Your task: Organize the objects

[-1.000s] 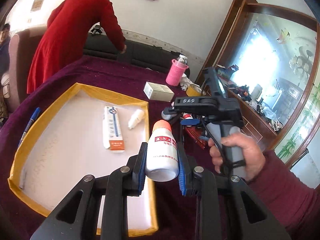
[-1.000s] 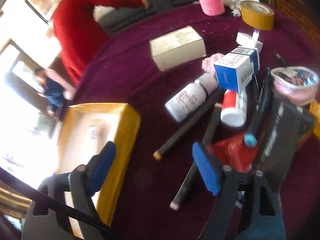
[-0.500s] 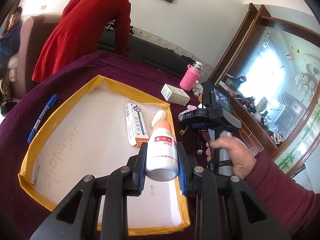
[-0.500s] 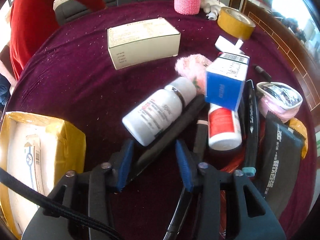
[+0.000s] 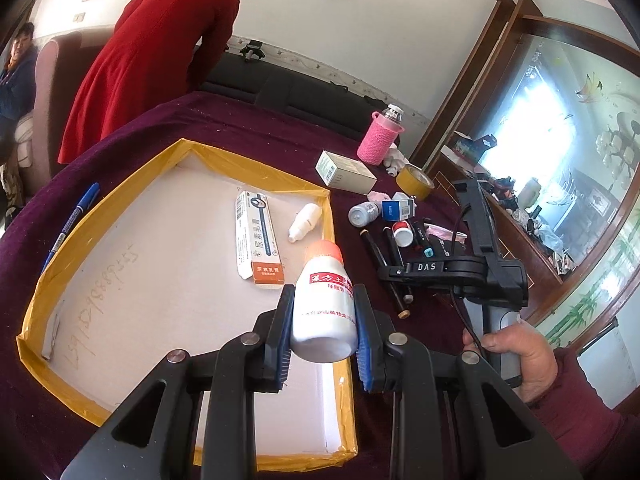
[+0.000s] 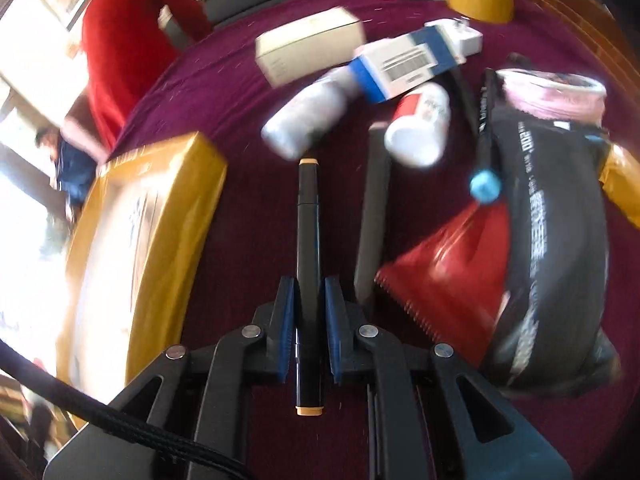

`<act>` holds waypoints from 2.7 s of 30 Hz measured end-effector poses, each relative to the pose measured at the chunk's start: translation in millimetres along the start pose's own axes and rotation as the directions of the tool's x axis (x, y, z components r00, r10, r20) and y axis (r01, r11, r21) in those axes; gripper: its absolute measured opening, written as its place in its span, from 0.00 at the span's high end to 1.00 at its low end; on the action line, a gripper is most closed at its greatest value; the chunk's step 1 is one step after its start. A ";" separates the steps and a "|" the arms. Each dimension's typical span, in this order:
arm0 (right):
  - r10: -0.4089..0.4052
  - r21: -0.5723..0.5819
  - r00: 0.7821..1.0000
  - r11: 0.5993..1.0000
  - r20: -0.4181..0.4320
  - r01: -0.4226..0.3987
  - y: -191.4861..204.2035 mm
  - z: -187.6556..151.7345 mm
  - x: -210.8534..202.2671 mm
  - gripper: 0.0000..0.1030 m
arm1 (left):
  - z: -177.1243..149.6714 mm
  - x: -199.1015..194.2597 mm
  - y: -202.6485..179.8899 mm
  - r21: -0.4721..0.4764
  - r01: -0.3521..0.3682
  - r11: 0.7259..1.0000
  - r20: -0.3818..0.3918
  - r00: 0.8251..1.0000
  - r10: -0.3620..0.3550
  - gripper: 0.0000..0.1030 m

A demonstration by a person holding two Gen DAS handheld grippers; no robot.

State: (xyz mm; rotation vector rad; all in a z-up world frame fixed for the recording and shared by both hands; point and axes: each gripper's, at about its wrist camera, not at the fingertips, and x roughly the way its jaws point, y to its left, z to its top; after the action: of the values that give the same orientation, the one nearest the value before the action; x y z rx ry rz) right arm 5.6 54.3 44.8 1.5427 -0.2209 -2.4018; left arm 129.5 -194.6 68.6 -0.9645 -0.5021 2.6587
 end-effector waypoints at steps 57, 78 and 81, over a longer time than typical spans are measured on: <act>0.177 -0.105 0.965 0.974 -0.195 -0.200 124.1 75.5 72.5 0.88 | 94.3 115.0 92.5 -0.078 -0.288 0.954 -0.142 0.951 0.275 0.52; -0.005 -0.240 0.859 0.959 0.512 0.149 3.8 21.2 -161.5 0.00 | 82.9 -42.1 -80.0 0.076 -0.288 0.955 0.578 0.793 0.193 0.01; -0.021 -0.092 0.948 0.994 0.316 0.053 -45.1 26.3 -119.5 0.00 | 80.7 -2.8 -106.5 0.227 -0.320 0.920 0.434 0.879 0.198 0.01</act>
State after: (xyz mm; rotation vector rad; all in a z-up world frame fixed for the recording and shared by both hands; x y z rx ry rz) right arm 21.8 133.9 146.8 1.1241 -0.1334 -2.6370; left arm 92.5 -117.7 171.5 -0.4151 -0.0406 3.0773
